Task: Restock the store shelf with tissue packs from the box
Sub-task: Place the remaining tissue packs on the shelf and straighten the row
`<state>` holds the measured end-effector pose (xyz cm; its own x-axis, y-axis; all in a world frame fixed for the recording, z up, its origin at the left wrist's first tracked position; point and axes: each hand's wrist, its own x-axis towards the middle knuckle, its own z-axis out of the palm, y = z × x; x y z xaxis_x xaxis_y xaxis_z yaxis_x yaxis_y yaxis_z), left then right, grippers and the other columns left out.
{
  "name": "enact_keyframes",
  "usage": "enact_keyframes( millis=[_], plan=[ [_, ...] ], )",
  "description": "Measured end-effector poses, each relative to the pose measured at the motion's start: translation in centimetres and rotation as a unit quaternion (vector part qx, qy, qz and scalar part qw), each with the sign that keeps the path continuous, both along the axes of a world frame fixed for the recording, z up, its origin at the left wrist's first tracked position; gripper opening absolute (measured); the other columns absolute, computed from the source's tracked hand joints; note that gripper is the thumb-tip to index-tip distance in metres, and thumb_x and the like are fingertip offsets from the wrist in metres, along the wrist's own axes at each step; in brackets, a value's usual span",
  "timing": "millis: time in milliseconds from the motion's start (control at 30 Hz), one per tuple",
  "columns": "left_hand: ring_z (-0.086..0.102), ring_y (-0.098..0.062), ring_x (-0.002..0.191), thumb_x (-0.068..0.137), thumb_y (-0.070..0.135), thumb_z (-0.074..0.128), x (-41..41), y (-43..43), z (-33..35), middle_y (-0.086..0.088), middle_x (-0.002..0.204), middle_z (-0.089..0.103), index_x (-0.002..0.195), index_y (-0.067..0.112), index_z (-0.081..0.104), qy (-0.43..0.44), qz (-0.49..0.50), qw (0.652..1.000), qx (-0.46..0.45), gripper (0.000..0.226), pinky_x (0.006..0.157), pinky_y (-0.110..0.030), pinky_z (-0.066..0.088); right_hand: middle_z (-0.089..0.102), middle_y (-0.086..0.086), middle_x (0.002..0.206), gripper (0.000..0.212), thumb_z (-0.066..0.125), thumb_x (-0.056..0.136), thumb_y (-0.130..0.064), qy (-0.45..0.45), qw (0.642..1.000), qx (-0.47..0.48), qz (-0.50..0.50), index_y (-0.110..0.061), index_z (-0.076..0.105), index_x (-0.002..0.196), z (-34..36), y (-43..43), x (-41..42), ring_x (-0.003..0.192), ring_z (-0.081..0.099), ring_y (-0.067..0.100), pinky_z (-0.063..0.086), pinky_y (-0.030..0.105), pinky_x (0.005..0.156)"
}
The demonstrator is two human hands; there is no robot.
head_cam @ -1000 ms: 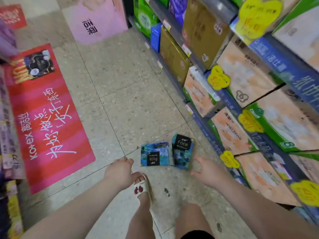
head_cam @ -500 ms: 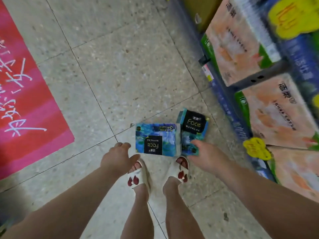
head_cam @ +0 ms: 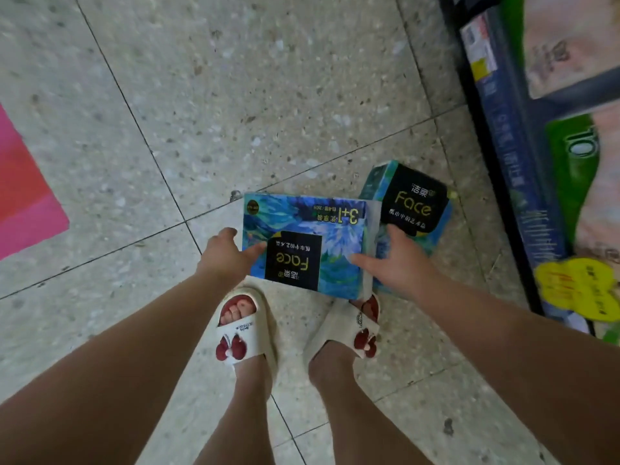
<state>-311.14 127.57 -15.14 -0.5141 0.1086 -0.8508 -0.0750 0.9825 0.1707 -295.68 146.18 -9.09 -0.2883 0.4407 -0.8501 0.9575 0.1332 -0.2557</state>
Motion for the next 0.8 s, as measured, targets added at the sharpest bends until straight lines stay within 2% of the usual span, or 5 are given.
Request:
enact_keyframes(
  millis=[133, 200, 433, 633, 800],
  plan=[
    [0.047, -0.036, 0.125, 0.086, 0.045, 0.061, 0.4, 0.4, -4.4, -0.017, 0.144, 0.041, 0.144, 0.008, 0.031, -0.003, 0.084, 0.996, 0.015, 0.075, 0.097, -0.043, 0.043, 0.047, 0.000, 0.140, 0.079, 0.072, 0.079, -0.039, 0.024, 0.998, -0.011, -0.050, -0.017, 0.031, 0.142, -4.0, -0.4, 0.5, 0.129, 0.046, 0.022, 0.039, 0.028, 0.097],
    [0.048, -0.036, 0.124, 0.086, 0.043, 0.063, 0.6, 0.4, -6.3, -0.017, 0.143, 0.042, 0.144, 0.006, 0.030, -0.017, 0.134, 0.990, 0.034, 0.076, 0.094, -0.040, 0.043, 0.048, -0.001, 0.136, 0.079, 0.072, 0.079, -0.039, 0.033, 0.997, -0.014, -0.070, -0.020, 0.028, 0.143, -5.5, -1.0, 0.8, 0.125, 0.048, 0.021, 0.039, 0.024, 0.090],
    [0.063, -0.031, 0.100, 0.080, 0.040, 0.070, 1.2, -0.4, -9.0, -0.011, 0.115, 0.064, 0.115, 0.009, 0.057, -0.085, 0.247, 0.961, 0.097, 0.049, 0.092, -0.045, 0.052, 0.053, -0.007, 0.131, 0.076, 0.068, 0.083, -0.038, 0.072, 0.987, -0.043, -0.139, -0.025, 0.026, 0.145, -7.3, -1.8, 2.2, 0.117, 0.055, 0.017, 0.046, 0.032, 0.098],
    [0.065, -0.030, 0.091, 0.079, 0.051, 0.067, 1.8, -0.9, -2.2, -0.008, 0.103, 0.067, 0.111, 0.008, 0.060, -0.009, 0.155, 0.985, 0.069, 0.054, 0.081, -0.043, 0.055, 0.053, -0.009, 0.110, 0.058, 0.066, 0.087, -0.024, 0.067, 0.977, -0.068, -0.193, -0.023, 0.037, 0.136, -2.7, -1.9, 2.3, 0.106, 0.057, 0.015, 0.043, 0.025, 0.086],
    [0.063, -0.029, 0.092, 0.079, 0.047, 0.068, 1.3, -1.2, 6.7, -0.009, 0.108, 0.067, 0.112, 0.008, 0.057, 0.009, 0.148, 0.987, 0.068, 0.052, 0.075, -0.037, 0.051, 0.056, -0.006, 0.116, 0.068, 0.070, 0.083, -0.026, 0.071, 0.972, -0.080, -0.210, -0.025, 0.034, 0.141, 5.1, -2.3, 2.3, 0.113, 0.058, 0.020, 0.047, 0.036, 0.097]
  ],
)
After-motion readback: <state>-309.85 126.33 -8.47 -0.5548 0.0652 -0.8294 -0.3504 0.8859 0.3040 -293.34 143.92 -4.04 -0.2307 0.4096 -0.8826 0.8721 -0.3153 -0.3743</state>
